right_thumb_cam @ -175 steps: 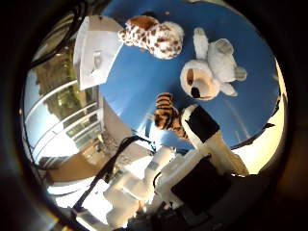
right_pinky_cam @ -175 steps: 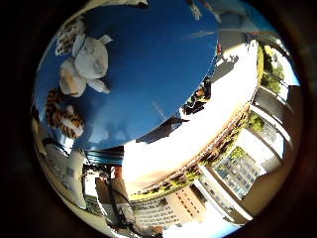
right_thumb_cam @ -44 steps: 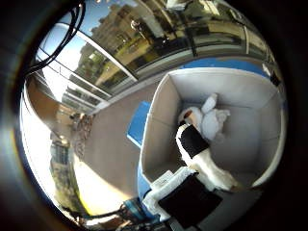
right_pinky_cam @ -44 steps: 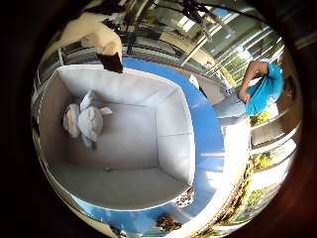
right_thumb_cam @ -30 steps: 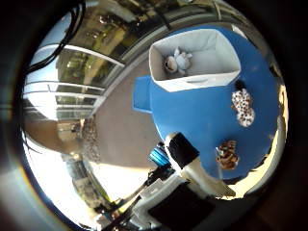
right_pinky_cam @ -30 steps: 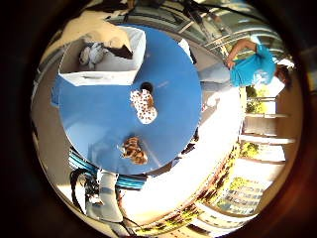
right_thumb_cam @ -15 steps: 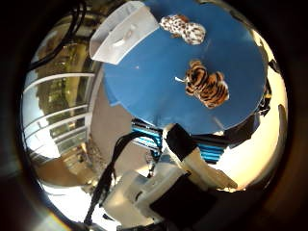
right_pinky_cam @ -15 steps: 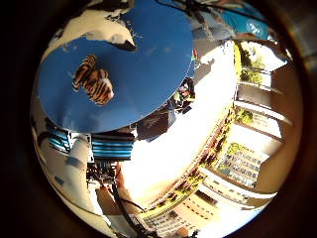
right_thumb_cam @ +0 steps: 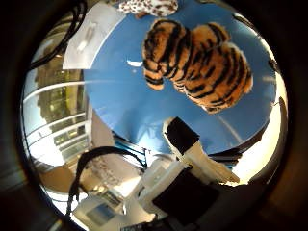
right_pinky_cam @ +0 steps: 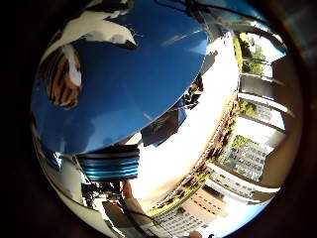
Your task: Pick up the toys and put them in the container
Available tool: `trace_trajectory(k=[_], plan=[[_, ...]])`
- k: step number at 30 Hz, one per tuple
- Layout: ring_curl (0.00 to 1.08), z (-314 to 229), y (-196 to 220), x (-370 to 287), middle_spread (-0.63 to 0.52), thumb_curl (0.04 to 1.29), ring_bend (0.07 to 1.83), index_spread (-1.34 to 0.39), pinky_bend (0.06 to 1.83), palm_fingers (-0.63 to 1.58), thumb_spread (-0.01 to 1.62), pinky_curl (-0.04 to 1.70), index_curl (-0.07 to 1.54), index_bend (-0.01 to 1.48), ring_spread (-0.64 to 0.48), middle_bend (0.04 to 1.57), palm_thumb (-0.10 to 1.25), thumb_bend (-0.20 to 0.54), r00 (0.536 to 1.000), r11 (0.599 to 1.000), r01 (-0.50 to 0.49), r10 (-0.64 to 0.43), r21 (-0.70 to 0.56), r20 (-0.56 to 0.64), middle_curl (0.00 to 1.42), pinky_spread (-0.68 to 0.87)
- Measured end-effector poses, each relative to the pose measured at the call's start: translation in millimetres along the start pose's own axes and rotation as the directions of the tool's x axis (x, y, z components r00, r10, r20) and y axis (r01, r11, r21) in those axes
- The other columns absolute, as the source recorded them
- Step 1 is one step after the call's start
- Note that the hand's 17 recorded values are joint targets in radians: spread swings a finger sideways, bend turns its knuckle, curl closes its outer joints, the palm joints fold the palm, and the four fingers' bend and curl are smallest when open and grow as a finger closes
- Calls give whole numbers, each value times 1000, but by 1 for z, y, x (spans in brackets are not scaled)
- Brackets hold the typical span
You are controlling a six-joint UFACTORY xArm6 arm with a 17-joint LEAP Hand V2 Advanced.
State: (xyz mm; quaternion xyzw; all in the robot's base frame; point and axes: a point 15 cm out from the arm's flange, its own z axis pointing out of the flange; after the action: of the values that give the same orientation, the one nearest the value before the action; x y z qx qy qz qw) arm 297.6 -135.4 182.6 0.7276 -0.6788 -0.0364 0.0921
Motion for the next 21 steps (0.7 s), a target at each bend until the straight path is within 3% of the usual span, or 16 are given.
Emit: trace_trajectory(k=[10,15,18,21], plan=[[310,36,-22,-8,126,341,706,77,916,321,1132,247,209,134,331,261,487,-24,1000,999,-12,13,-43,19,391,525],[346,49,-27,-24,18,347,839,-2,952,703,1124,221,209,181,264,446,517,-22,999,996,23,-21,-84,25,455,501],[387,49,-34,-33,-38,357,956,-141,1029,1096,1116,239,223,217,204,615,575,-13,998,993,57,-55,-101,24,531,462],[485,45,-37,-40,-85,374,1140,-226,1128,1066,1105,301,215,164,129,744,642,-6,997,989,81,-78,-121,25,628,424]])
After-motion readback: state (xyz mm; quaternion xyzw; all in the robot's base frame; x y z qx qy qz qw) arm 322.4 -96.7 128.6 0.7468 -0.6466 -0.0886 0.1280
